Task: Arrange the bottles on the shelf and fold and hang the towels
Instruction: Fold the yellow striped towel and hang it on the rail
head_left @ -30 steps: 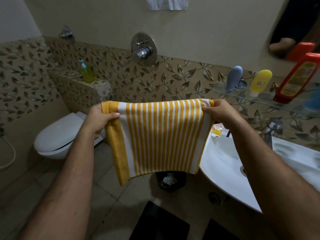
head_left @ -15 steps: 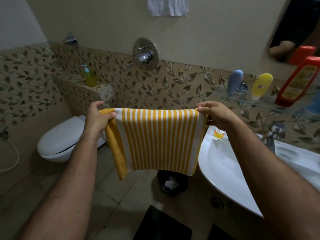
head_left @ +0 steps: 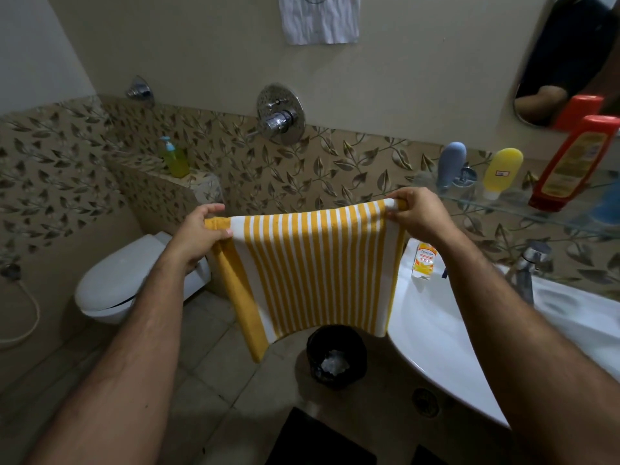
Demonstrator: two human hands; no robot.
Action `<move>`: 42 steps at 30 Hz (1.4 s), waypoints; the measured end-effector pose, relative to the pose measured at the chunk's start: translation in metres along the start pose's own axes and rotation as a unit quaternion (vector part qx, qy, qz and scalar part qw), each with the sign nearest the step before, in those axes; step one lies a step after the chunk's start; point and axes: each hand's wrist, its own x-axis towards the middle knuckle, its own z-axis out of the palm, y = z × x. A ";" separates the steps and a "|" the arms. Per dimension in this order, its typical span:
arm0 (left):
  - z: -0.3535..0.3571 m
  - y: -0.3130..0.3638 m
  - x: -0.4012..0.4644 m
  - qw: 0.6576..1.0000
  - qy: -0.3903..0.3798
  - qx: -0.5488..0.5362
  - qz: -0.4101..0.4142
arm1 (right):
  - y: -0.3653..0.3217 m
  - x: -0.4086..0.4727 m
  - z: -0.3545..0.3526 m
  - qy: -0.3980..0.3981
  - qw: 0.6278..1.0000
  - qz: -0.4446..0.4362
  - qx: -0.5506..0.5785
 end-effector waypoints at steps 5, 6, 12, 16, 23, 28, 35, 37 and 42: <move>0.013 0.005 0.000 0.992 0.017 0.117 0.044 | 0.007 -0.002 -0.003 0.050 0.989 -0.015 -0.141; 0.016 0.006 0.000 0.988 0.038 0.139 0.050 | 0.007 -0.002 -0.003 0.050 0.984 -0.022 -0.167; 0.016 0.010 0.002 0.971 0.118 0.203 0.032 | 0.006 -0.005 -0.003 0.036 0.991 -0.004 -0.130; 0.010 0.012 0.004 0.961 0.163 0.222 0.016 | 0.001 -0.010 -0.002 -0.018 0.995 0.041 0.093; 0.010 0.014 0.001 0.961 0.245 0.121 0.032 | -0.008 -0.012 0.001 0.068 0.990 0.000 0.127; 0.021 0.019 -0.001 0.956 0.261 0.114 0.075 | -0.011 -0.013 -0.007 0.122 0.991 -0.029 0.053; 0.029 0.037 0.000 0.952 0.266 0.099 0.115 | -0.010 -0.005 -0.023 0.160 0.986 -0.049 0.020; 0.031 0.036 0.002 0.955 0.255 0.088 0.124 | -0.007 -0.004 -0.029 0.161 0.986 -0.047 0.025; 0.033 0.036 0.011 0.961 0.219 0.088 0.141 | -0.008 -0.009 -0.041 0.130 0.976 -0.018 0.172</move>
